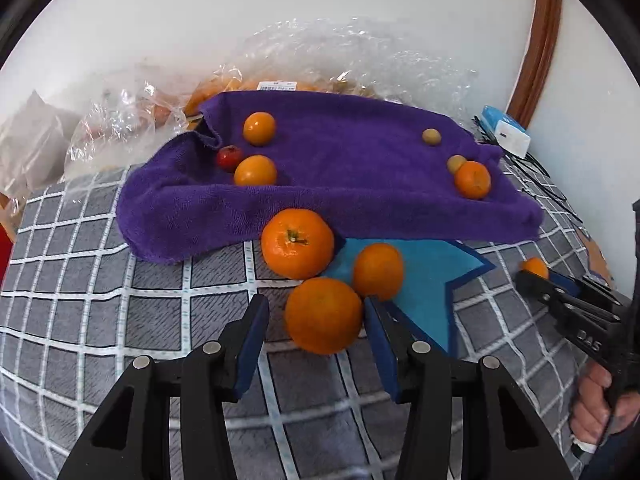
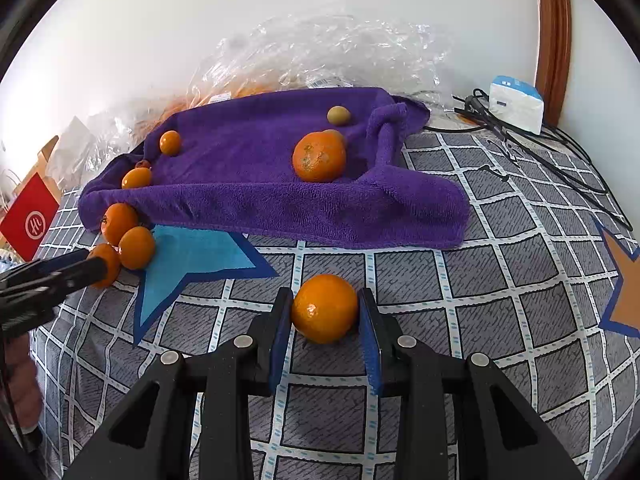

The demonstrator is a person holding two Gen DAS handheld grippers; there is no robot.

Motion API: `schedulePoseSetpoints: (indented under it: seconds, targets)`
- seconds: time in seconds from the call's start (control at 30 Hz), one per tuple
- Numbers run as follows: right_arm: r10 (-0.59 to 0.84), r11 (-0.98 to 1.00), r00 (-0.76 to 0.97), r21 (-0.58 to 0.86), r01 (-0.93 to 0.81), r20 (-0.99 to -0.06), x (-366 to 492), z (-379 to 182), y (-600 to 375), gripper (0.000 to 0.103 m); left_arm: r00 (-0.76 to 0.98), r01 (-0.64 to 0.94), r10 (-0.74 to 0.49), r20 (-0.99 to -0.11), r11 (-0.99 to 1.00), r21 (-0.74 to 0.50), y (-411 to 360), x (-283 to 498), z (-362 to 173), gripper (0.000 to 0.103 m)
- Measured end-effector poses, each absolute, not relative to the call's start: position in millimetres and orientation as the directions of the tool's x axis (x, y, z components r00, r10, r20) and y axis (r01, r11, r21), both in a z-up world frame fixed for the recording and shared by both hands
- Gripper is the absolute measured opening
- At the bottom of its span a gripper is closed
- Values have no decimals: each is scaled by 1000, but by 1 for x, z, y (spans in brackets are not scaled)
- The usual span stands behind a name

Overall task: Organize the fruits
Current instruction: 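Lift both held fruits and carry them over the purple towel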

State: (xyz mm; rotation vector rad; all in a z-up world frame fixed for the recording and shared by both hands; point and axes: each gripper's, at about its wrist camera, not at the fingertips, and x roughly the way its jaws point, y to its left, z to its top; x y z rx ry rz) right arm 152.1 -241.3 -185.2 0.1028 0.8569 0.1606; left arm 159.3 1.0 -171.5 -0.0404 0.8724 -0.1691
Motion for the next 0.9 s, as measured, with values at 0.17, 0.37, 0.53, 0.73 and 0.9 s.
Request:
schedulePoseSetpoints:
  seconds: [0.17,0.37,0.53,0.73,0.9]
  targets:
    - [172,985,641,132,-111,-748,153,-186,-237,32,659,148,-200,-725,980,-136,5,151,-176,38]
    - [188,982,639,144,-122,-745,153,-186,-238,32,661,165,-246,-709,969,-183,7,148,-175,38]
    - [198,980,648,150,-128,-736,150,-184,-238,32,697,171,-248,-673,969,-180,8,139,-169,38]
    - [203,979,652,159,-128,-730,149,-183,-239,32,743,144,-231,-629,972,-188,15,135,-161,37]
    - [202,979,659,147,-138,-725,148,-182,-237,32,773,114,-223,-593,970,-216,24,132,-155,37]
